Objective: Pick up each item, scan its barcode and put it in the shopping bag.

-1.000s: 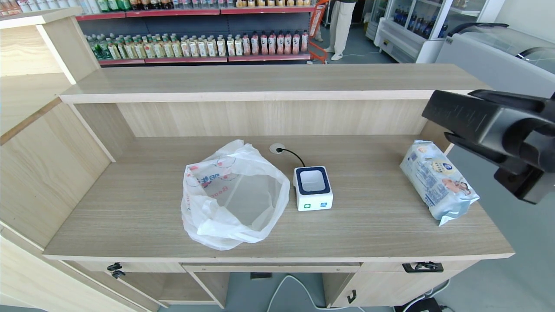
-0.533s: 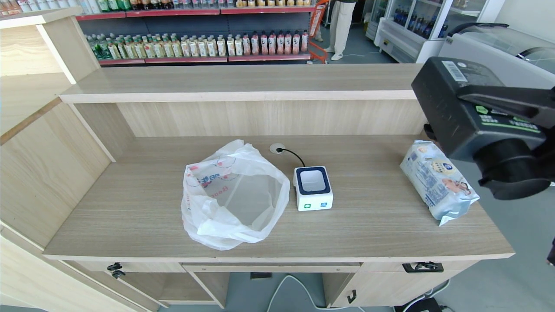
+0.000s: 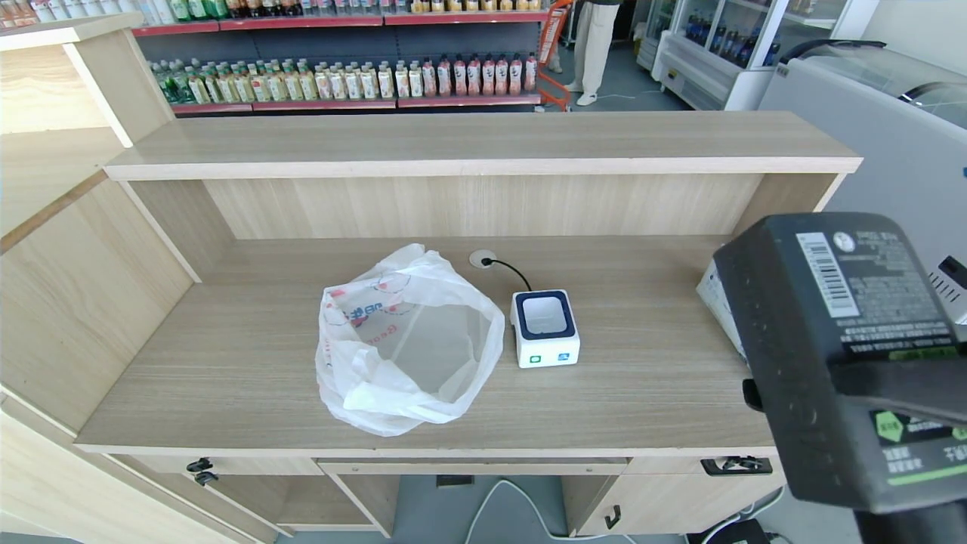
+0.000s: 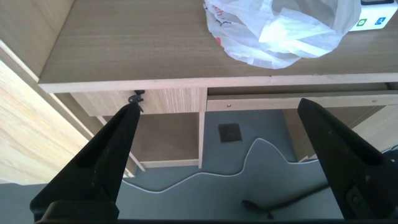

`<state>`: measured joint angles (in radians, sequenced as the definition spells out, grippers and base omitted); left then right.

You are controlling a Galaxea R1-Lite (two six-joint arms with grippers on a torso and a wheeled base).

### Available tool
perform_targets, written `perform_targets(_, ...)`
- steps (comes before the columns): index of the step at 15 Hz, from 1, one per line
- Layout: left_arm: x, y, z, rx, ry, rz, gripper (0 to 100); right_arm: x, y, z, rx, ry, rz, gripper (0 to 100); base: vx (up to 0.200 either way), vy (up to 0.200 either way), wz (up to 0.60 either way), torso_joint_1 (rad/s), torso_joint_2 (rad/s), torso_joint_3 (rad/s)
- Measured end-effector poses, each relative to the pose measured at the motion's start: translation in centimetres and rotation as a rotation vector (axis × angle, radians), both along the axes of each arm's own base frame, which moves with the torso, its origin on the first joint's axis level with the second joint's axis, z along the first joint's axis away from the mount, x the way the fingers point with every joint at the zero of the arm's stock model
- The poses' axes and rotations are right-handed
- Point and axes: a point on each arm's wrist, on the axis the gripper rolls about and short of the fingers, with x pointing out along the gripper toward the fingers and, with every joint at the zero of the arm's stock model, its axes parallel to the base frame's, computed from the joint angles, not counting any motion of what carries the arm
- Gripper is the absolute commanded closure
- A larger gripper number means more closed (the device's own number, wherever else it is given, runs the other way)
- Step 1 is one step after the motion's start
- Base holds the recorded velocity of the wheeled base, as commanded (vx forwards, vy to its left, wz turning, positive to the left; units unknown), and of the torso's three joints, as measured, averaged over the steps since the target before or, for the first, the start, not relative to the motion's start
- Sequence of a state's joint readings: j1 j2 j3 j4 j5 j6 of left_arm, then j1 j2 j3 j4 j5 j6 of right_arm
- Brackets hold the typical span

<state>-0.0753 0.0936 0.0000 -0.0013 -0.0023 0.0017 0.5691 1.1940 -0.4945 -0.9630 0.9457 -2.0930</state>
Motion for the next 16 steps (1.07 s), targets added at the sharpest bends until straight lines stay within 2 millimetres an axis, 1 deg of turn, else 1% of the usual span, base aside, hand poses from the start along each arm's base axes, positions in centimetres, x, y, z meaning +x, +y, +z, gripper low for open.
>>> perform_targets(2, 0.0, 0.0, 0.0, 0.0, 0.0, 0.0, 0, -1.0, 0.5, -0.2, -0.002, -0.065, 0.047, 100, 0.0, 0.0, 0.0, 0.0, 0.0, 0.0)
perform_targets(4, 0.0, 0.0, 0.0, 0.0, 0.0, 0.0, 0, -1.8, 0.8, -0.3, 0.001, -0.093, 0.089, 100, 0.0, 0.0, 0.0, 0.0, 0.0, 0.0)
perform_targets(8, 0.0, 0.0, 0.0, 0.0, 0.0, 0.0, 0, -3.3, 0.4, -0.8, 0.007, -0.103, 0.126, 100, 0.0, 0.0, 0.0, 0.0, 0.0, 0.0)
perform_targets(11, 0.0, 0.0, 0.0, 0.0, 0.0, 0.0, 0, -3.4, 0.4, -0.8, 0.013, -0.103, 0.116, 100, 0.0, 0.0, 0.0, 0.0, 0.0, 0.0)
perform_targets(16, 0.0, 0.0, 0.0, 0.0, 0.0, 0.0, 0, -2.8, 1.0, -0.5, 0.004, -0.079, 0.116, 100, 0.0, 0.0, 0.0, 0.0, 0.0, 0.0)
